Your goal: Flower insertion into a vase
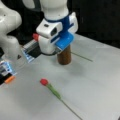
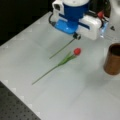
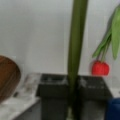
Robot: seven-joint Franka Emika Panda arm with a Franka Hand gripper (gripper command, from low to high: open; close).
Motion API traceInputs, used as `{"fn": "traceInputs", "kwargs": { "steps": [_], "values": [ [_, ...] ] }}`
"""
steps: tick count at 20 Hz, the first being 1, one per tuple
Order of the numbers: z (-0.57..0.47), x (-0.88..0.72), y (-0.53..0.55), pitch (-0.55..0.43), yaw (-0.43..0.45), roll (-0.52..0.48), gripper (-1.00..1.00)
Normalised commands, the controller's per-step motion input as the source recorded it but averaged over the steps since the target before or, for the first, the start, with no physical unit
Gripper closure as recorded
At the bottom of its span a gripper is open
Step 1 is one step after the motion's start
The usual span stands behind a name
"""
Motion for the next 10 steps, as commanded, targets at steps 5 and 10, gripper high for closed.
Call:
{"fn": "traceInputs", "kwargs": {
  "steps": [5, 10],
  "values": [
    [-0.06, -0.83, 0.56, -0.084, -0.139, -0.028, 1.0],
    [-0.01, -0.77, 0.42, -0.091, -0.064, 0.059, 1.0]
  ]
}}
